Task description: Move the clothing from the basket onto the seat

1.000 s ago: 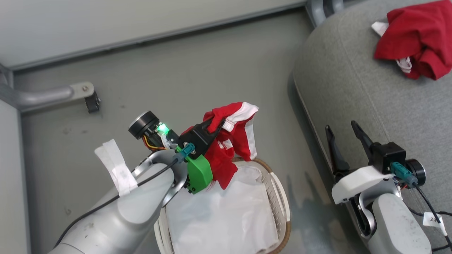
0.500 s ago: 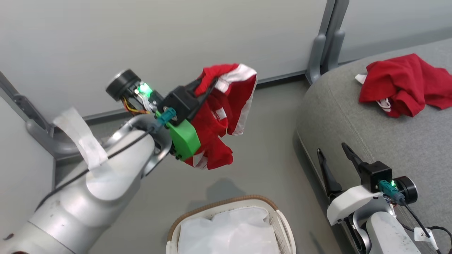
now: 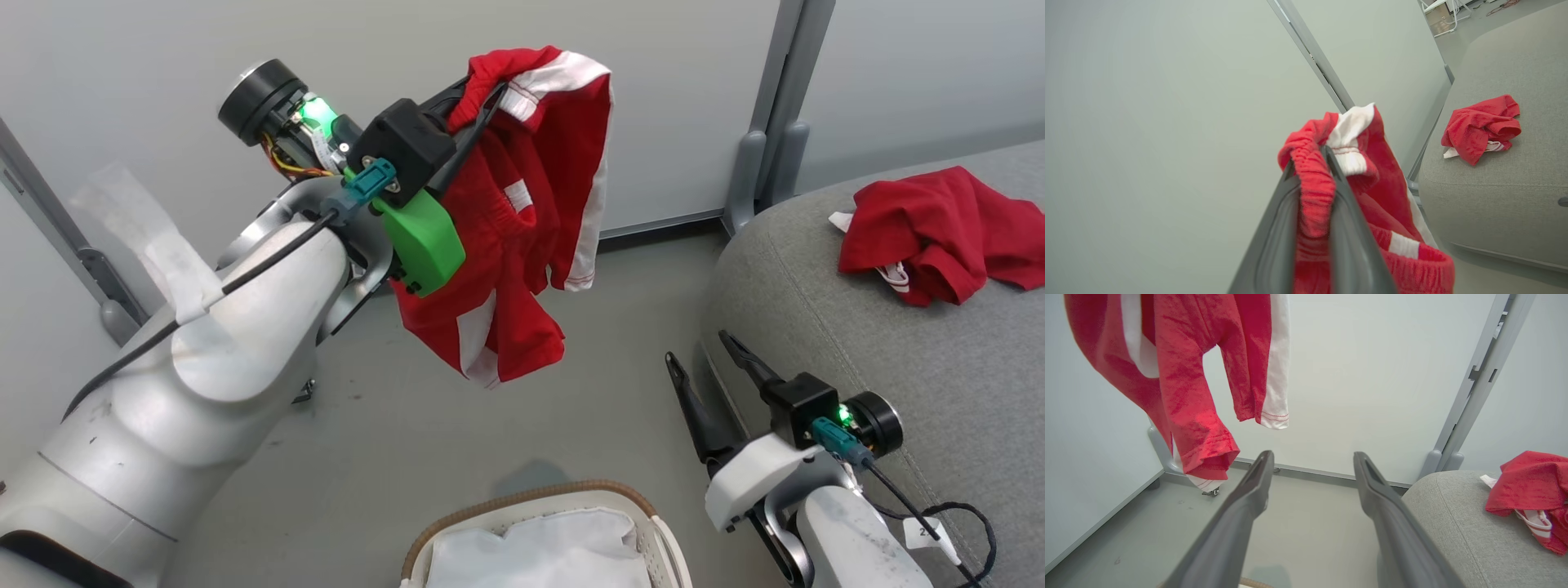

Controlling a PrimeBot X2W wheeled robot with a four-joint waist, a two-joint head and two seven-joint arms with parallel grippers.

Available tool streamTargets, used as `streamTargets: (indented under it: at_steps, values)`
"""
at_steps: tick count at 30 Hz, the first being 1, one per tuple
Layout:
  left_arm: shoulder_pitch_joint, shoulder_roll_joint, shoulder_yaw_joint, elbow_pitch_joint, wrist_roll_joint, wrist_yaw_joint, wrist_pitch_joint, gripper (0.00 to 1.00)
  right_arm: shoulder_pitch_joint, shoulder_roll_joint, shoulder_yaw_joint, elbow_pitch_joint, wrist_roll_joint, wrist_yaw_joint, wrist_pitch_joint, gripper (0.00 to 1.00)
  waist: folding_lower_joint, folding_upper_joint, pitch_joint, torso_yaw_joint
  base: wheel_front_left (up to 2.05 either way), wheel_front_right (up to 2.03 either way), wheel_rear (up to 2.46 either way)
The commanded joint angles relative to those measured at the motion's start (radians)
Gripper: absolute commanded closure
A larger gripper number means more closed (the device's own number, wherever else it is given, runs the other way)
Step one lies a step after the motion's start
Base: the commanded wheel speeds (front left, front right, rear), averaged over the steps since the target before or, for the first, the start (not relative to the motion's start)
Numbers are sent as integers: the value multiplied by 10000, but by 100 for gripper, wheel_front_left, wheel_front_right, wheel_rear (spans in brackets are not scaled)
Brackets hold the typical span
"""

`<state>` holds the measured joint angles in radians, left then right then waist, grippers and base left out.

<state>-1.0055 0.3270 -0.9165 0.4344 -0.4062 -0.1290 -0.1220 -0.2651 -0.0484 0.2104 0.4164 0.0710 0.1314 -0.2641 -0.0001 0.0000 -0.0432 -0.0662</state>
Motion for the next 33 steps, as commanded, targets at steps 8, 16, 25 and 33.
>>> streamTargets:
  at_steps: [8,16,25,33]
  values:
    - [-837,-495,-430,-268,-221,-6,151,100,-1142,-39,1254,260,186,-13,-5,0,1,0,-207,422,0,0,0]
    - [-1308,-1075,-879,-446,-488,-10,52,100,-2274,-40,2388,920,727,-13,-5,0,1,0,-306,838,0,0,0]
    - [-1405,-1428,-1122,-707,-923,-5,111,100,-2864,-39,2661,1603,1163,-13,-6,76,1,0,-356,1200,0,0,0]
    - [-780,-1078,-989,-399,-1319,101,1,100,-2533,-39,2384,1266,1121,-14,-6,100,1,0,-214,1087,0,0,0]
